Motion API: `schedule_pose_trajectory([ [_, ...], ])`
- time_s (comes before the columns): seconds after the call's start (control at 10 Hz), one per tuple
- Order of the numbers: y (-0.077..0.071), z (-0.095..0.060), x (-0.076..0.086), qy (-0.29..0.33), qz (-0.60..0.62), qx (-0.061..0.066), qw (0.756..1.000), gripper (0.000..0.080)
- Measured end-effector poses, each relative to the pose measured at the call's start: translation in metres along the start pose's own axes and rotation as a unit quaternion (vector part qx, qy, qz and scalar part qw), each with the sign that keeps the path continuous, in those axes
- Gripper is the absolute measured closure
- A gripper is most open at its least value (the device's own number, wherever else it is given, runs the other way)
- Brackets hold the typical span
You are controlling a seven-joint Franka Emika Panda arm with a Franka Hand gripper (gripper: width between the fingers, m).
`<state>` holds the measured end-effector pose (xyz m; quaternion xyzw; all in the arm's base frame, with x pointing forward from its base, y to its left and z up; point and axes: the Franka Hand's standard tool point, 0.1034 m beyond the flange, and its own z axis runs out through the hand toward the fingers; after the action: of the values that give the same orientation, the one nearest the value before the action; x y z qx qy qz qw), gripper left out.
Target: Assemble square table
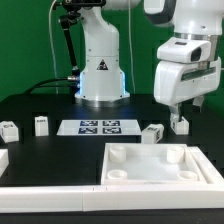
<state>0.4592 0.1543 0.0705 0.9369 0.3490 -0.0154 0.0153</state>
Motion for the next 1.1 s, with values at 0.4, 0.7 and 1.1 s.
schedule_pose_trajectory([
  [0.4, -0.014, 0.005, -0.003, -0.006, 0.160, 0.003, 0.987, 0.0151],
  [0.7, -0.051, 0.011, -0.020, -0.034, 0.251, 0.026, 0.967, 0.0151],
  [1.1, -0.057, 0.015, -0.028, -0.133, 0.279, 0.055, 0.949, 0.0151],
])
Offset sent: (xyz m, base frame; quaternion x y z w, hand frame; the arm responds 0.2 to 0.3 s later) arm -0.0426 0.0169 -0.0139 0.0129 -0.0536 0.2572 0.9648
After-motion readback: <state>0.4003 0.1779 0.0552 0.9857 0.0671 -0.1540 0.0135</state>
